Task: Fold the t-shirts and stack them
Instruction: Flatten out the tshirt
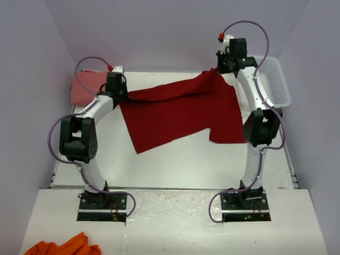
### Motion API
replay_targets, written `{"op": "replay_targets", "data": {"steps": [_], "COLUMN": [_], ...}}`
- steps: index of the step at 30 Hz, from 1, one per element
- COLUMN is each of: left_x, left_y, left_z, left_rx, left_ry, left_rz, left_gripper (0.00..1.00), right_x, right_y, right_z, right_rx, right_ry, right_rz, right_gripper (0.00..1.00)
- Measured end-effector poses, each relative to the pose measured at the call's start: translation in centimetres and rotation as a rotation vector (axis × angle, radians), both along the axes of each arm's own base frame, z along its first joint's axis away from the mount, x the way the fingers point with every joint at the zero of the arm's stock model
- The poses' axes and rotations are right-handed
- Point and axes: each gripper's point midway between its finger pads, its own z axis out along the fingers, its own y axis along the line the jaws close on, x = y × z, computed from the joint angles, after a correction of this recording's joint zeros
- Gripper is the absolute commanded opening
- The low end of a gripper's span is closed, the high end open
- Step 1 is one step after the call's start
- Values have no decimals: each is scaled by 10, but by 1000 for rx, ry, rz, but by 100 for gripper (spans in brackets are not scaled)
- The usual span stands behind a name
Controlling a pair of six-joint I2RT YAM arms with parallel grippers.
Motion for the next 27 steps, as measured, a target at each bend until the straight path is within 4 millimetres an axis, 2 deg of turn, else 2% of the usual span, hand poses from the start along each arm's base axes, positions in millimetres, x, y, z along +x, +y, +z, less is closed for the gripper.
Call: {"op": "replay_targets", "data": {"steps": [6,9,16,19,23,25,27], "left_x": [-16,-22,-36,-40,-44,-47,-51], "left_y": [-6,-12,-38,-42,-38,-36,-35], "left_z": [-21,-26,-36,-40,-41,-32,-12], "left_rx": [-30,-41,-40,-37,-25,-21,-29], "left_ry": [58,76,105,118,123,114,80], "left_rz": [-8,-13,-60,-62,-39,-33,-34], "left_gripper": [0,0,0,0,0,0,0], "right_x": [-23,-30,-28,-21,-8,-10,-16], "right_y": [-7,-8,-12,-15,-17,-15,-15], "right_z": [-28,-31,-30,-20,5,16,27], "right_rx": [-18,-20,-35,-48,-45,-34,-40], "right_ry": [86,99,93,69,5,-16,-34], "right_rz": [-35,-48,-71,-93,-115,-121,-131], "right_gripper": [0,0,0,0,0,0,0]}}
